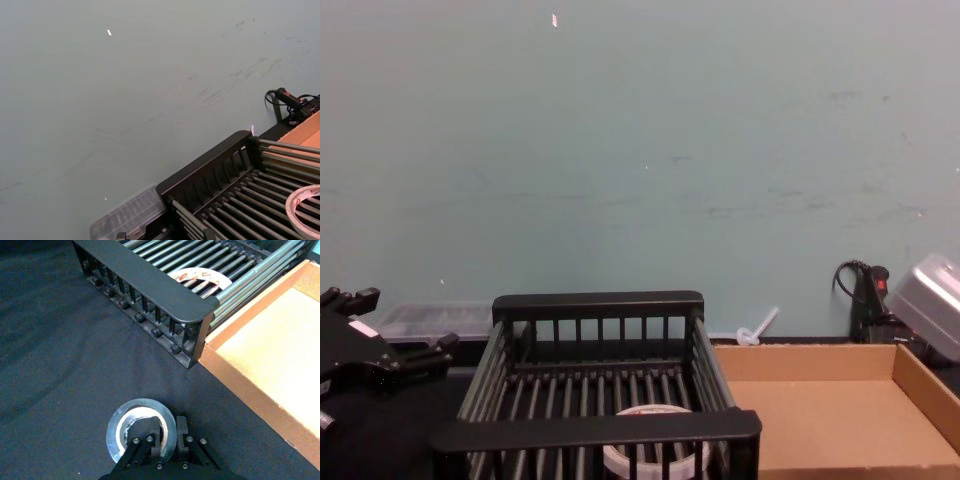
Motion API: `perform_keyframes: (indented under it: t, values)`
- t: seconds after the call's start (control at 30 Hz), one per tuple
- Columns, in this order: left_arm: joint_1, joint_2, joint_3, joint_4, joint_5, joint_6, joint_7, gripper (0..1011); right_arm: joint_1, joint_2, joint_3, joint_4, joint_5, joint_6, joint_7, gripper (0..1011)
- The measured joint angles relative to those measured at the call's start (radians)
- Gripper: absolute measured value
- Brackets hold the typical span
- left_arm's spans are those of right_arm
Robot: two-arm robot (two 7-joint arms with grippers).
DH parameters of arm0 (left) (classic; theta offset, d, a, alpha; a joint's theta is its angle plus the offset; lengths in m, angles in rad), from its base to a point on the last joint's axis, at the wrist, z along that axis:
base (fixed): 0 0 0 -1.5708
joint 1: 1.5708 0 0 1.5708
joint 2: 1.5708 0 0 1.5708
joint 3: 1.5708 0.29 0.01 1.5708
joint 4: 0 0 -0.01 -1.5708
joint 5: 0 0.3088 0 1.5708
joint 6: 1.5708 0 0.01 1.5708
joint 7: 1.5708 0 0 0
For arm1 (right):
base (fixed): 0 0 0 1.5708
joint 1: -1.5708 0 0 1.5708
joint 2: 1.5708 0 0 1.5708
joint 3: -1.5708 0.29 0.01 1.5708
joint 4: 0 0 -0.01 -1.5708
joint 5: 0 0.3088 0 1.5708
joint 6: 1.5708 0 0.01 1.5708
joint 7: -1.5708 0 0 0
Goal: Pick up the white tape and place it into the black box , Pick up the silver tape and place it into the brown box.
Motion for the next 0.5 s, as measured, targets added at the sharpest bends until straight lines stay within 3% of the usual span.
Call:
perform_keyframes:
  t: [0.5]
  values:
    - [0.000, 0.000, 0.000, 0.000, 0.000, 0.000, 0.000, 1001, -0.003, 0.000, 0.006, -0.003, 0.003, -0.002, 0.003, 187]
